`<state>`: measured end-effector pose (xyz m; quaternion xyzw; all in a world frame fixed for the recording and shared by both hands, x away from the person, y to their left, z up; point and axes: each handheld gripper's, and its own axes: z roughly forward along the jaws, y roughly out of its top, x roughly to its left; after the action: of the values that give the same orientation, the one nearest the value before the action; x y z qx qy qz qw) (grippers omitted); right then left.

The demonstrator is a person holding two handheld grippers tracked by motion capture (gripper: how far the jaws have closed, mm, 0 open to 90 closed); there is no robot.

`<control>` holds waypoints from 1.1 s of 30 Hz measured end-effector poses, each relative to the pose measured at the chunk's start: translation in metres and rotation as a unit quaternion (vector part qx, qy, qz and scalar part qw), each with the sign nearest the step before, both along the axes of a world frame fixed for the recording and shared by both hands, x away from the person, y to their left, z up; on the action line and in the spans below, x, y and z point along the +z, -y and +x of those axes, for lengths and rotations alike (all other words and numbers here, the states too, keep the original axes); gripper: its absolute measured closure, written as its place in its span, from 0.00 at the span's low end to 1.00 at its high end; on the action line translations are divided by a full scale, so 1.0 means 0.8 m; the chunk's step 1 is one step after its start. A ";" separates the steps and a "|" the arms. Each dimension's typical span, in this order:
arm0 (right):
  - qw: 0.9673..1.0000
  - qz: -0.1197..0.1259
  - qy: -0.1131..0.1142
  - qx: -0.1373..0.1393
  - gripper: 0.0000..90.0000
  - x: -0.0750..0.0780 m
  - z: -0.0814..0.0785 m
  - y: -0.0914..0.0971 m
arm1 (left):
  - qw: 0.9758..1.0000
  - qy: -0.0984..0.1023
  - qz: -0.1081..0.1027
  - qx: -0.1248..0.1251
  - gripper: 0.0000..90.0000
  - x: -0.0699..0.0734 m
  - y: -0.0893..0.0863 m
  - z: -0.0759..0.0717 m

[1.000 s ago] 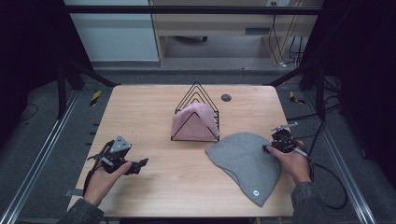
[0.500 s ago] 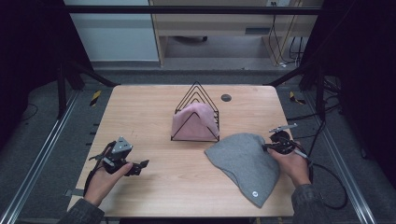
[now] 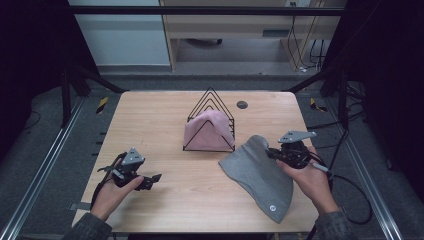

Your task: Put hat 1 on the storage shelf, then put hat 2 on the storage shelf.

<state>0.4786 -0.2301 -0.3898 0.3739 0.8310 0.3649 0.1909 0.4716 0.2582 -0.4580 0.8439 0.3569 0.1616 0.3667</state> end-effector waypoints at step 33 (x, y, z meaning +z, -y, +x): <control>0.980 0.019 0.085 0.179 0.95 0.135 -0.023 -0.148 | 0.989 0.079 -0.047 -0.117 0.19 0.147 0.071 -0.007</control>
<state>0.4599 -0.1118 -0.2818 0.1899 0.8581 0.4397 0.1853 0.4657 0.2017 -0.3401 0.8461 0.2324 0.1667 0.4498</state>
